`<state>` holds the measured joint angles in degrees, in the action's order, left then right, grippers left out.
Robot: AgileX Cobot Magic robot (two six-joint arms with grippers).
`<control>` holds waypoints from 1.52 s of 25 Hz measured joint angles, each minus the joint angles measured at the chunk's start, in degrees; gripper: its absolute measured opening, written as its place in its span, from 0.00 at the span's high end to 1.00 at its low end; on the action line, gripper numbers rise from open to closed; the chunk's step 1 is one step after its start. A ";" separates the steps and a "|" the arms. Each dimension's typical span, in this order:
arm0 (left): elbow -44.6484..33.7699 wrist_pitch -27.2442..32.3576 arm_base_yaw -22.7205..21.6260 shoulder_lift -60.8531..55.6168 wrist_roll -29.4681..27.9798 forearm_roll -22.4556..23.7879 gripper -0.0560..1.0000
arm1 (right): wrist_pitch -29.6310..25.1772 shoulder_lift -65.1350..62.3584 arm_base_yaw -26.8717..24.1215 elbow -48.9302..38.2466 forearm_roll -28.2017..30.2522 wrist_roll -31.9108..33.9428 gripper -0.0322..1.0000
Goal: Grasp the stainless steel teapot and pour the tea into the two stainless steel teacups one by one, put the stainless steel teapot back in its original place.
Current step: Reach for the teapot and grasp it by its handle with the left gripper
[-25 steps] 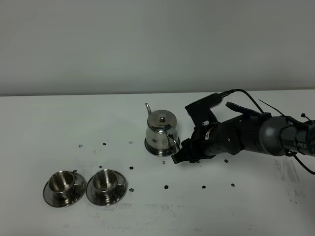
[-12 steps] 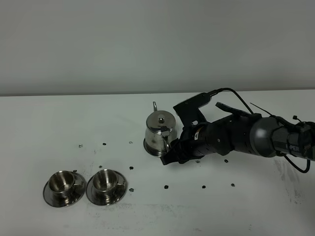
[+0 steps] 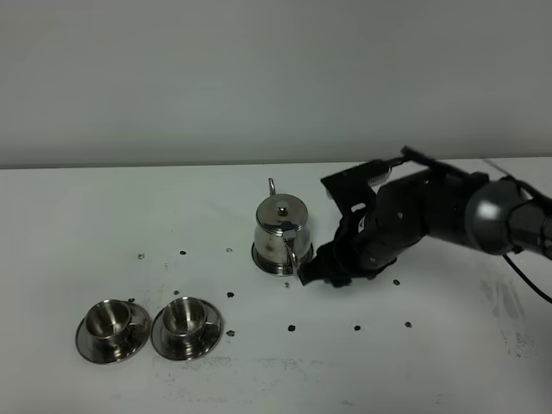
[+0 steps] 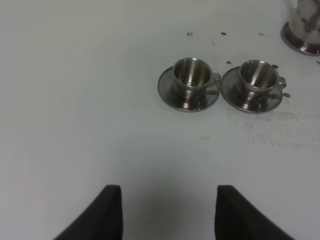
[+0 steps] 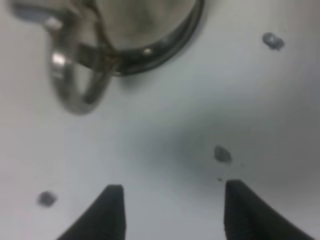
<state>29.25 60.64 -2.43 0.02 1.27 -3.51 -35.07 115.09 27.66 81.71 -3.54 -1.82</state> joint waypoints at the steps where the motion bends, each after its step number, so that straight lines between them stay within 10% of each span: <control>1: 0.00 0.00 0.00 0.00 0.00 0.00 0.49 | -2.30 -0.89 0.00 1.73 -0.17 0.29 0.52; 20: 0.00 0.00 0.00 0.00 0.00 0.00 0.49 | -27.65 12.43 5.79 33.64 2.23 12.16 0.52; 38: 0.00 0.00 0.00 0.00 0.00 0.00 0.49 | -30.54 17.60 6.74 40.68 9.67 16.61 0.51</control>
<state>29.25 60.64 -2.43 0.02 1.27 -3.51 -65.61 132.69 34.39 122.39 6.12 14.79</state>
